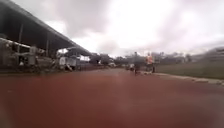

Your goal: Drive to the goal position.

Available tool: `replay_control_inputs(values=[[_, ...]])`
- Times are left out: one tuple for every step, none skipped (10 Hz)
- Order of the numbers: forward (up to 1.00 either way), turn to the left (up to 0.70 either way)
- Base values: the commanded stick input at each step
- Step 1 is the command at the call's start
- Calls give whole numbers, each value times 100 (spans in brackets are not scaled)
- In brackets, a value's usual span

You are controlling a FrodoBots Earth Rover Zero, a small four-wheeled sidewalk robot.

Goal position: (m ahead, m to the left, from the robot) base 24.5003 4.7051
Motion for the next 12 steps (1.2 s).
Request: replay_control_inputs(values=[[50,2],[50,2],[50,2],[50,2],[50,2],[50,-48],[50,-48],[50,-48],[50,-41],[50,-8],[50,2],[50,2]])
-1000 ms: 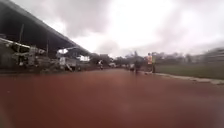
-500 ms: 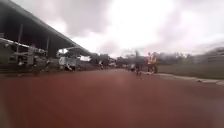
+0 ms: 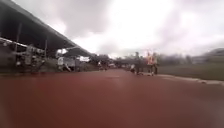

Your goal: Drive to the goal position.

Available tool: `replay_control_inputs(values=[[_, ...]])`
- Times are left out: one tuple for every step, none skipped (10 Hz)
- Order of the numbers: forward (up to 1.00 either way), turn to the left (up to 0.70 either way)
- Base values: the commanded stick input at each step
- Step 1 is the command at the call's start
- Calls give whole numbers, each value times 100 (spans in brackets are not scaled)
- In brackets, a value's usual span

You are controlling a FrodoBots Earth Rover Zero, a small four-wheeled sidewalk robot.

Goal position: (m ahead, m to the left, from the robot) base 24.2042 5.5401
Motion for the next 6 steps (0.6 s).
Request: replay_control_inputs(values=[[50,2],[50,2],[50,2],[50,2],[50,2],[50,2]])
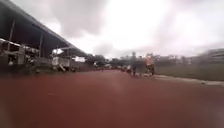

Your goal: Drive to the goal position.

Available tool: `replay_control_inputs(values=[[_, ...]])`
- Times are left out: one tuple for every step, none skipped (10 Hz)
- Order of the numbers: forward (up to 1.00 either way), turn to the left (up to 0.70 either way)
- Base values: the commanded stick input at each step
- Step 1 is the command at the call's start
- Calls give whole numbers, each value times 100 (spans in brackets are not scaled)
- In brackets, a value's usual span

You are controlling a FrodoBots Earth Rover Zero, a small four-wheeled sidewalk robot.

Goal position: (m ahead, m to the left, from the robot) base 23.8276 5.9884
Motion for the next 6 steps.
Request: replay_control_inputs(values=[[50,2],[50,2],[50,2],[50,2],[50,2],[50,2]])
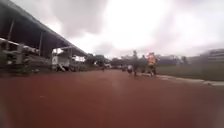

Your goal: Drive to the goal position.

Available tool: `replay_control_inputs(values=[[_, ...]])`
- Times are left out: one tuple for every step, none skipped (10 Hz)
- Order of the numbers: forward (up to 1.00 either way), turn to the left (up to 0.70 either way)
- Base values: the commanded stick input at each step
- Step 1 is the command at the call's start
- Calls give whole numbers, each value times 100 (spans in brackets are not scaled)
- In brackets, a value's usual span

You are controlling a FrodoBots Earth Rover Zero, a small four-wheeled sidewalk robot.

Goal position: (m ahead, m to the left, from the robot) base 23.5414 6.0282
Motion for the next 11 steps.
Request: replay_control_inputs(values=[[50,2],[50,2],[50,2],[50,2],[50,2],[50,2],[50,2],[50,2],[50,2],[50,2],[50,2]])
